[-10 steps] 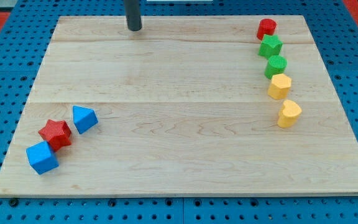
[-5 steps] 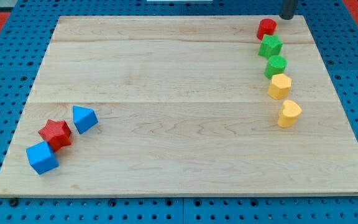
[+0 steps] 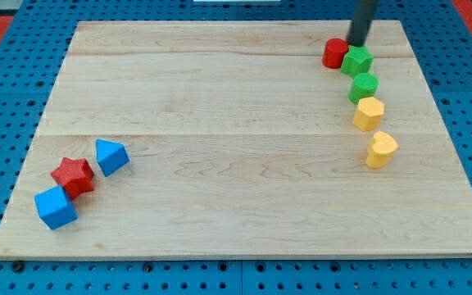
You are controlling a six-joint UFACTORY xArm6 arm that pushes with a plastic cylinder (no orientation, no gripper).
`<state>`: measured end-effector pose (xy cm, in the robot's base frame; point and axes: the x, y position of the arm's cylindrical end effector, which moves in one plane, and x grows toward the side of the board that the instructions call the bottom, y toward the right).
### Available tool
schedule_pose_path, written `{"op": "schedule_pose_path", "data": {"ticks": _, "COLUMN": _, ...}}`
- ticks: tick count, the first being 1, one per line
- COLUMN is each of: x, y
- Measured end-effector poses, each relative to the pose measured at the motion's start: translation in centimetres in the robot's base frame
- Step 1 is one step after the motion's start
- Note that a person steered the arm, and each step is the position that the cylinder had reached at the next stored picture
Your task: Push the red circle into the triangle
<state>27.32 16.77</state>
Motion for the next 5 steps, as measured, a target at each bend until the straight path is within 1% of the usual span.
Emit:
{"op": "schedule_pose_path", "data": {"ticks": 1, "x": 1.2, "y": -7.9}}
{"op": "schedule_pose_path", "data": {"ticks": 2, "x": 2.7, "y": -13.8}}
{"op": "schedule_pose_path", "data": {"ticks": 3, "x": 4.1, "y": -14.5}}
{"op": "schedule_pose_path", "data": {"ticks": 4, "x": 6.4, "y": -17.1}}
{"op": "schedule_pose_path", "data": {"ticks": 5, "x": 7.0, "y": -20.4}}
